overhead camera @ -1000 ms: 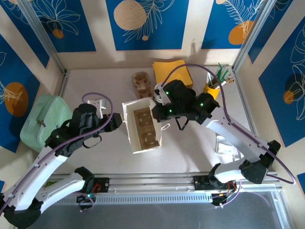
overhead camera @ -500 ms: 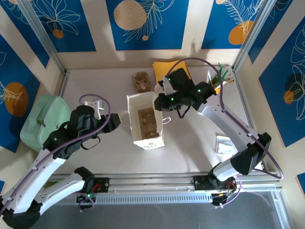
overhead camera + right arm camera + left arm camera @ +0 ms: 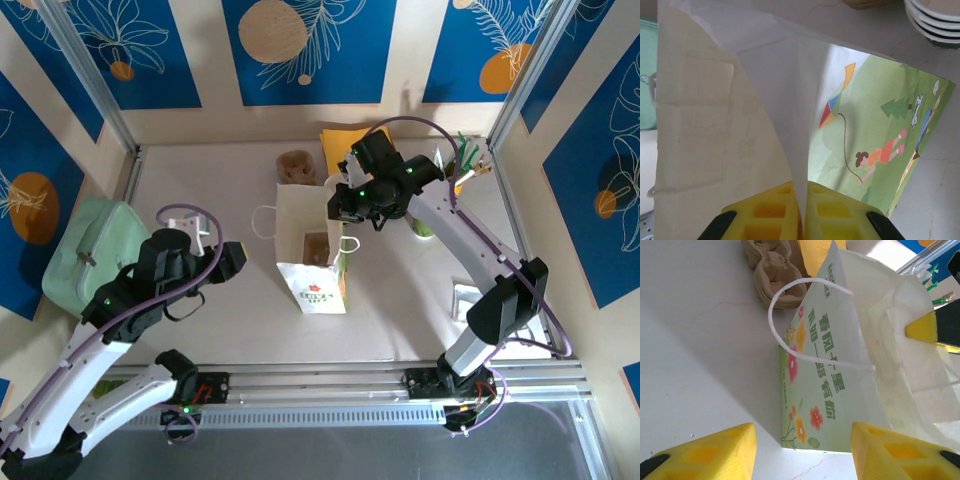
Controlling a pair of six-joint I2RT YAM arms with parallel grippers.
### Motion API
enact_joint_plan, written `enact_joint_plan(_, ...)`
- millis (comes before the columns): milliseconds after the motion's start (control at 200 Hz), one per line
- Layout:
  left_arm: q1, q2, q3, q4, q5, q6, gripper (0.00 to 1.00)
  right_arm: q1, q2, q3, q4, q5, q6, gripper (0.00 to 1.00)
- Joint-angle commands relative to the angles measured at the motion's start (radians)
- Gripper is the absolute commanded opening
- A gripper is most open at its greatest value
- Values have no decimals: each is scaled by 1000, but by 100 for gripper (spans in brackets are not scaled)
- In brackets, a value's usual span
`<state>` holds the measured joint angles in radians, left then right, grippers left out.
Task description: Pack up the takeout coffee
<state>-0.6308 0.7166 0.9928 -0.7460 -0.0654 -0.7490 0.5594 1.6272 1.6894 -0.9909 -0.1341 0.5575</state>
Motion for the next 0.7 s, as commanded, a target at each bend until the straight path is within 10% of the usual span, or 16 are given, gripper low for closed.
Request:
enact_joint_plan(0,-7,-21,-10,-21,-26,-5,53,-14,7,38,-35,-45,-15,13)
enact_joint_plan(695,-6,-23,-16,-15,-24,16,54,-46,-85,186,-257,262,-106,62)
